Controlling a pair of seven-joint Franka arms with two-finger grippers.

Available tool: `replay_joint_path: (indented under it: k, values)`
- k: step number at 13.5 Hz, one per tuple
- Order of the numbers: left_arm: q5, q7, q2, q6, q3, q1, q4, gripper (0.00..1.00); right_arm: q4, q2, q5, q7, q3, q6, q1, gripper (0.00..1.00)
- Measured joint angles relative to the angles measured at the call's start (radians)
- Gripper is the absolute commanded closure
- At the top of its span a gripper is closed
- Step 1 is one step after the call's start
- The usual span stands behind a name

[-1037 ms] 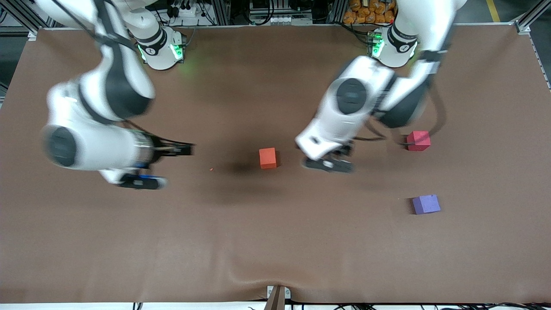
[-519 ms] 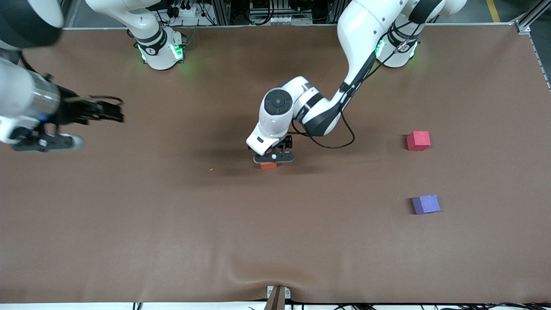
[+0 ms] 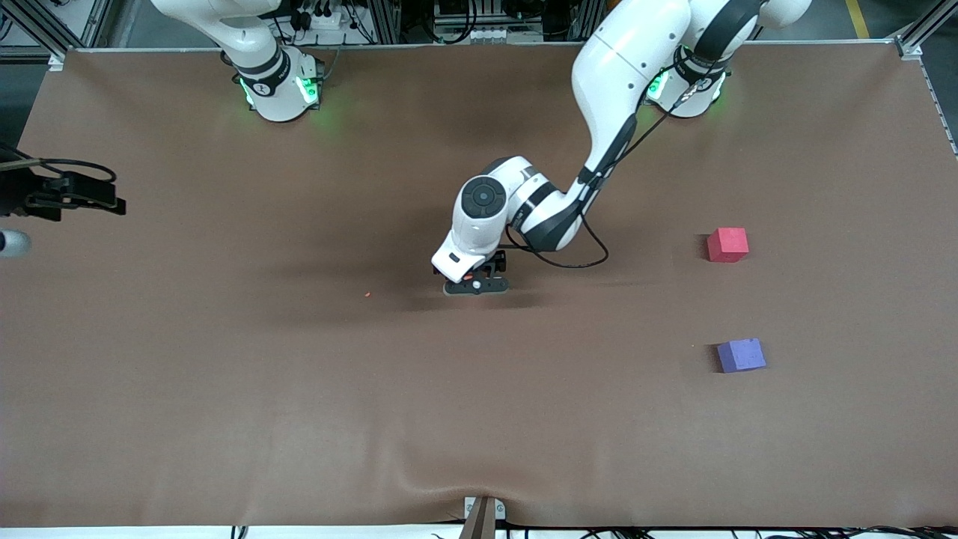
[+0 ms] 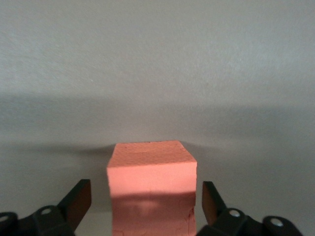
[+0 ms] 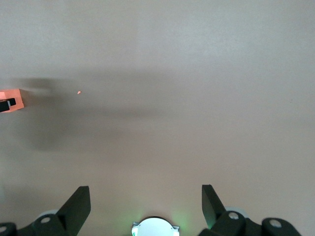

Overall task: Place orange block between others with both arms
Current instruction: 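Grasp the orange cube with the left gripper while the right gripper withdraws, then carry the orange cube with the left gripper between pink and purple cubes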

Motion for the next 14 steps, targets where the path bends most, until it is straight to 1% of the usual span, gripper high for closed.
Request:
replay_joint_path:
  k: [3,5,6,8,10,12,14]
  values:
    - [0.0,0.0,0.009,-0.003,0.032,-0.048,0.001,1.0,0.0,0.0,0.0,-0.006,0.003,0.009,-0.003,0.0]
    - [0.0,-0.001,0.001,-0.038,0.048,-0.032,0.014,1.0,0.0,0.001,-0.007,-0.006,0.006,0.023,-0.002,0.0]
    - [0.0,-0.001,-0.01,-0.066,0.055,-0.004,0.024,1.0,0.0,0.001,-0.021,-0.007,0.008,0.026,-0.002,0.0]
    - [0.001,0.029,-0.064,-0.149,0.058,0.083,0.035,1.0,0.0,0.001,-0.047,-0.008,0.015,0.03,0.004,0.0]
    - [0.003,0.111,-0.141,-0.256,0.059,0.18,0.024,1.0,0.0,0.002,-0.058,-0.008,0.021,0.057,0.015,0.0]
    - [0.004,0.225,-0.228,-0.305,0.059,0.287,-0.046,1.0,-0.002,0.009,-0.061,-0.008,0.023,0.099,0.022,0.0]
    - [0.005,0.358,-0.314,-0.314,0.059,0.395,-0.174,1.0,-0.005,0.021,-0.062,-0.008,0.021,0.158,0.021,0.0]
